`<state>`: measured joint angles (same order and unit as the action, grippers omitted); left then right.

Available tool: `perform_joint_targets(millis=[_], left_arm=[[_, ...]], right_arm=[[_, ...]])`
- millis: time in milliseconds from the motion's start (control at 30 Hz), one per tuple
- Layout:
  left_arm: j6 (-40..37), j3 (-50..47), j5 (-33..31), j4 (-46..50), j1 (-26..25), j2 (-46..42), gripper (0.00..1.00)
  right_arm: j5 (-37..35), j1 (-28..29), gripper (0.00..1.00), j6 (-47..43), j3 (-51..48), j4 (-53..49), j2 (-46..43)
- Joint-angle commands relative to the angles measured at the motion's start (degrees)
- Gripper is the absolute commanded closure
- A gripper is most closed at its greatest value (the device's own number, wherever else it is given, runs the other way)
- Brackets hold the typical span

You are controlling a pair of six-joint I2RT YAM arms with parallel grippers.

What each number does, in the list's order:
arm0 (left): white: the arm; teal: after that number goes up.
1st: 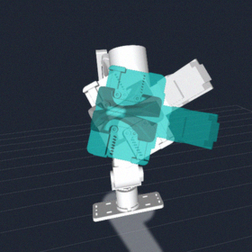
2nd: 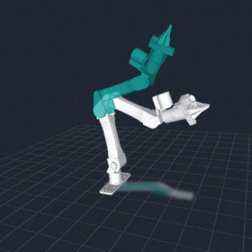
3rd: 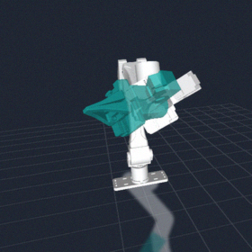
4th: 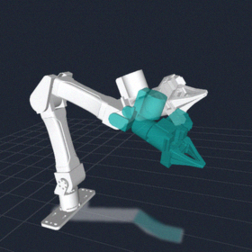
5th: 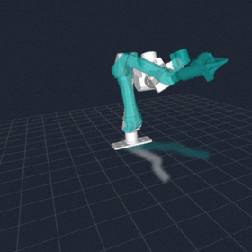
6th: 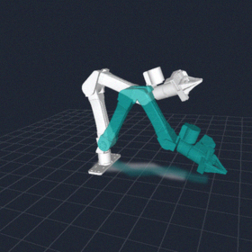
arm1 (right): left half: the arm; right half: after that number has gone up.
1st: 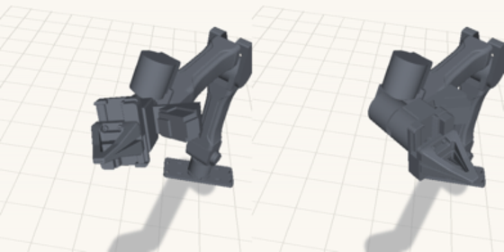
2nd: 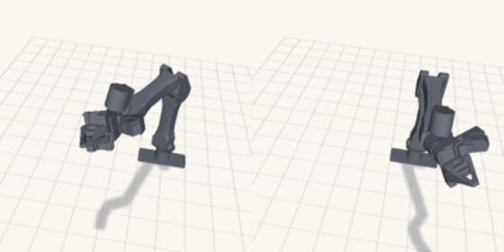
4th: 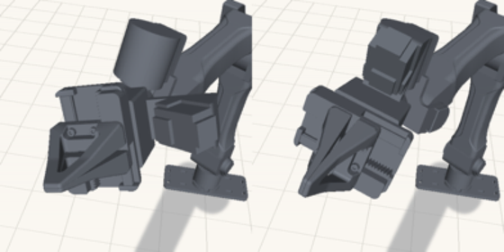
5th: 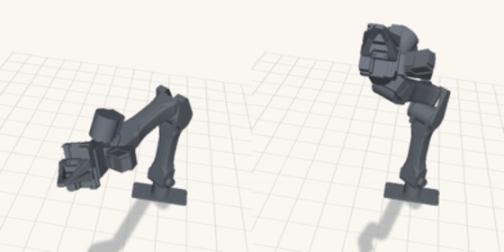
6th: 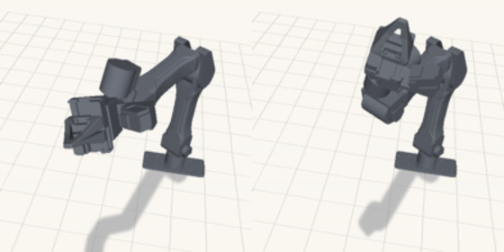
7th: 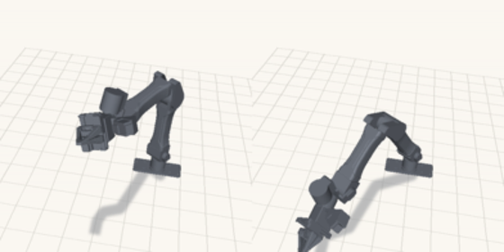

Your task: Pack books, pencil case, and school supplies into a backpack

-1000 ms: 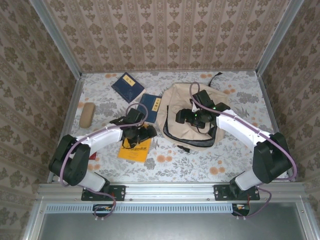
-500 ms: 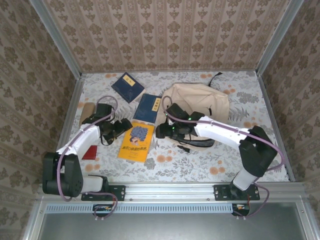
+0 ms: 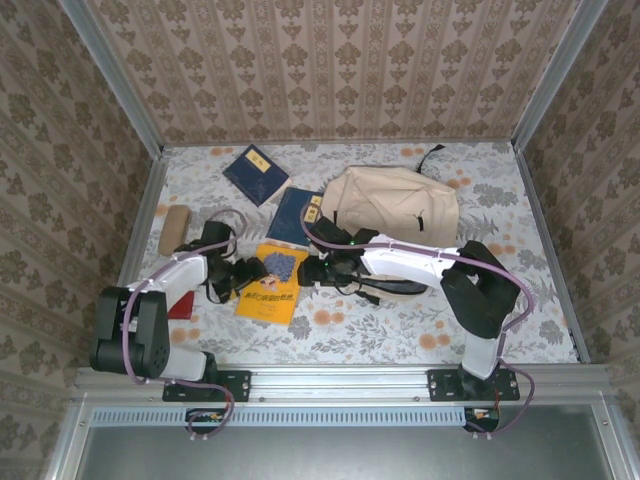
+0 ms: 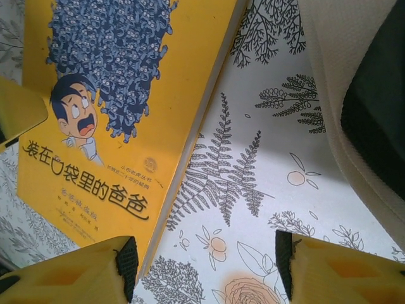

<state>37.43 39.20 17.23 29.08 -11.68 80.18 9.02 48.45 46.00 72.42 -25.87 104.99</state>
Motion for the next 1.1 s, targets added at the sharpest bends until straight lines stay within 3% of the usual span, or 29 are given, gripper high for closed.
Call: perform_joint_targets(millis=[0,167,400,633,767,1067], left_arm=[[-0.5,-1.6,2.1,-1.7,-2.2,-0.2,0.23],[1.0,-2.6,2.4,-2.3,-7.1,-2.1,0.36],[4.1,-5.1,2.9,-3.8,-11.0,-5.2,0.46],[5.6,-6.1,5.5,-5.6,-10.8,-5.7,0.44],[6.1,-6.2,11.3,-10.2,-10.8,-4.8,0.39],[10.6,-6.2,23.2,-19.5,-9.5,-8.6,0.39]], right_arm=[[-0.4,0.3,0.42,0.7,2.1,-1.0,1.8],[-0.4,0.3,0.51,-0.7,4.2,-3.2,4.3],[-0.8,0.4,0.53,-1.8,5.7,-4.6,7.5],[-1.1,0.4,0.64,-2.5,5.0,-6.7,10.1],[-1.3,0.4,0.68,-2.4,3.6,-6.3,11.2],[0.2,0.3,0.72,-2.4,2.5,-5.2,13.2]])
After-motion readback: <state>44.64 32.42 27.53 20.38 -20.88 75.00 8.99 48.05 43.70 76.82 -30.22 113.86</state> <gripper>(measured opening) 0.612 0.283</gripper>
